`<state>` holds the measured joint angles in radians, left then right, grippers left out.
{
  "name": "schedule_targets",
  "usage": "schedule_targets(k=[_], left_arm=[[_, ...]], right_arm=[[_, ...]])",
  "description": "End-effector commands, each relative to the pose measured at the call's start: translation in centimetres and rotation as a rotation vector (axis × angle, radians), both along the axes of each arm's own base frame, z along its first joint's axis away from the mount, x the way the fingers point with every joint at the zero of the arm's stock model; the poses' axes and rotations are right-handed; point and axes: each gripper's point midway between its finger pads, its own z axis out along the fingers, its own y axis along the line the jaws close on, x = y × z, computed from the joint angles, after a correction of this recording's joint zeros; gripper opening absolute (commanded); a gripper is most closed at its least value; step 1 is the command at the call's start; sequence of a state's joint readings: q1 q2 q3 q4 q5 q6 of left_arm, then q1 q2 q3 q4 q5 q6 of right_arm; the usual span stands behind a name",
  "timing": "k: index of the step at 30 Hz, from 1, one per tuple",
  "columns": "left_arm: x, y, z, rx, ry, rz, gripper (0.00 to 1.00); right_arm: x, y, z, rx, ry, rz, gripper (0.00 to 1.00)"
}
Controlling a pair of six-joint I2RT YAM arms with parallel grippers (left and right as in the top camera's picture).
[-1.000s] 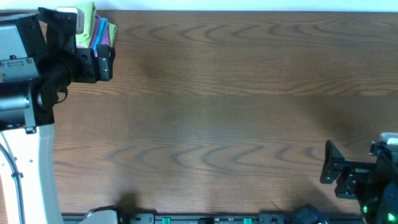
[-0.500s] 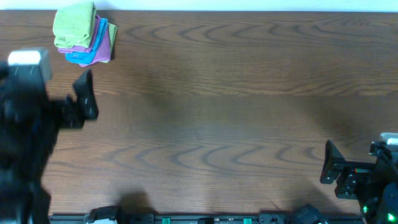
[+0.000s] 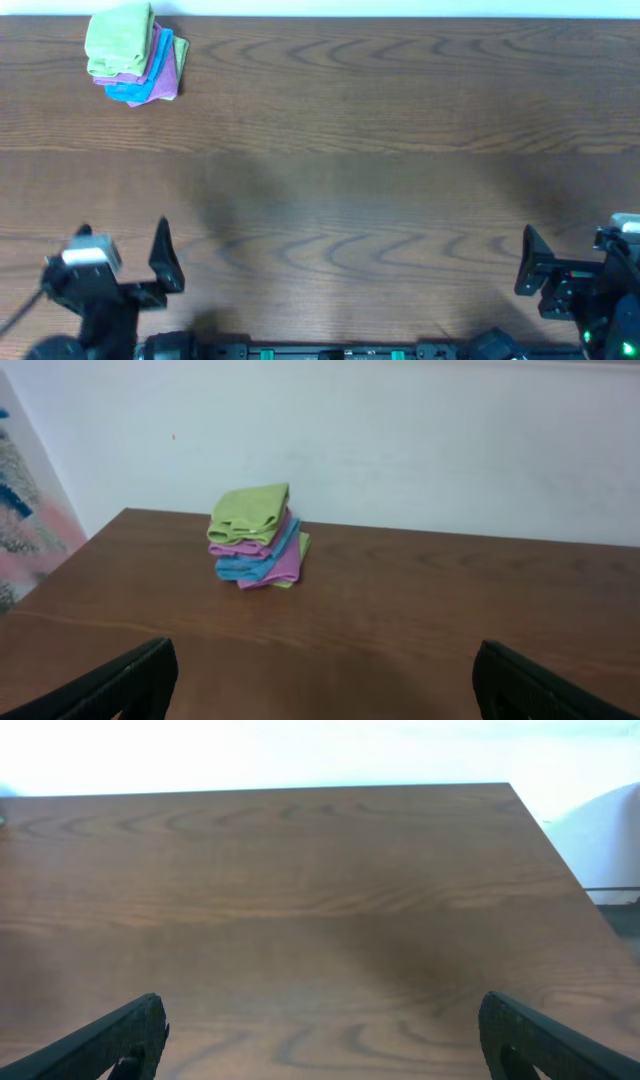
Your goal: Fold the cloth
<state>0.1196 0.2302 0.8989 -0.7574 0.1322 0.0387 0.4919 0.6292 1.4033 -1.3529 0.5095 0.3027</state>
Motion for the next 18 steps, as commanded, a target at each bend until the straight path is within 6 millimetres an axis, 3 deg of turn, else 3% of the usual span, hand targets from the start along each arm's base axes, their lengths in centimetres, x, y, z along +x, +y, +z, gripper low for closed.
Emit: schedule_targets(k=[1,8,18], left_arm=[[-0.5,0.1,-2.3,0.021,-0.012,0.003,0.96],[0.3,0.3,-7.2,0.027,0.017,0.007,0.95],[3.1,0.6,-11.1,0.078,0.052,0.0,0.95]], right_arm=[[0.0,-0.3,-0.1,-0.018,0.005,-0.012,0.99],[0.0,-0.3,-0.1,-0.018,0.005,-0.012,0.99],[0.0,-0.3,-0.1,-0.018,0.005,-0.012,0.99]])
